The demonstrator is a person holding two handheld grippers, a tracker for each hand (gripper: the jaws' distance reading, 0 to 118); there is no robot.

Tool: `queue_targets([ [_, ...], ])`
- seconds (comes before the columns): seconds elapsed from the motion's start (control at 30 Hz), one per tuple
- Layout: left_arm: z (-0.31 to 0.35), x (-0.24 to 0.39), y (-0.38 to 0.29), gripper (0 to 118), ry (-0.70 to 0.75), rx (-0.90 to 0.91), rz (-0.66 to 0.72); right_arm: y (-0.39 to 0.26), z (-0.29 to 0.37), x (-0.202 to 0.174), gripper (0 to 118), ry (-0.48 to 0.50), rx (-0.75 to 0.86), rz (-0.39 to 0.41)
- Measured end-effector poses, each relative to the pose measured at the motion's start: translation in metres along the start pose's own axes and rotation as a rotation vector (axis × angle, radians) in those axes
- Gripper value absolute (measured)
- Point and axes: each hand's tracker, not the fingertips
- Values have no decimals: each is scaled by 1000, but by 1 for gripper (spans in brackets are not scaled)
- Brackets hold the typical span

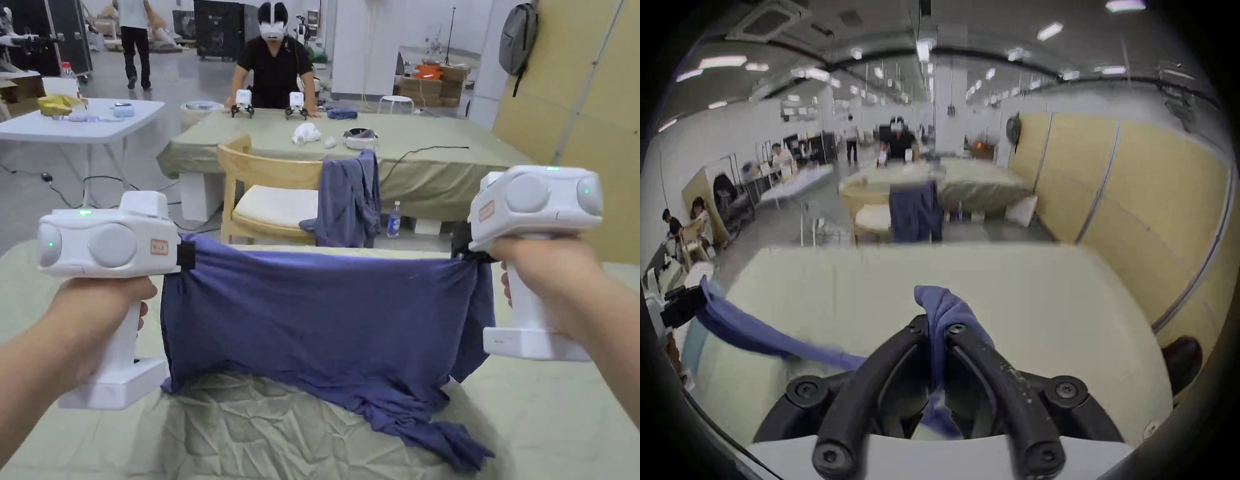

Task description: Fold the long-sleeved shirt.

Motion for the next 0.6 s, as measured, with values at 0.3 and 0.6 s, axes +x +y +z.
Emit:
queue_targets([
  [0.3,-5,-14,-160,4,-42,-237,6,-165,-63,6,10,21,-278,-31],
  [0.6,123,-16,-209,4,-160,-274,-101,-255,55,22,10,40,-204,60],
])
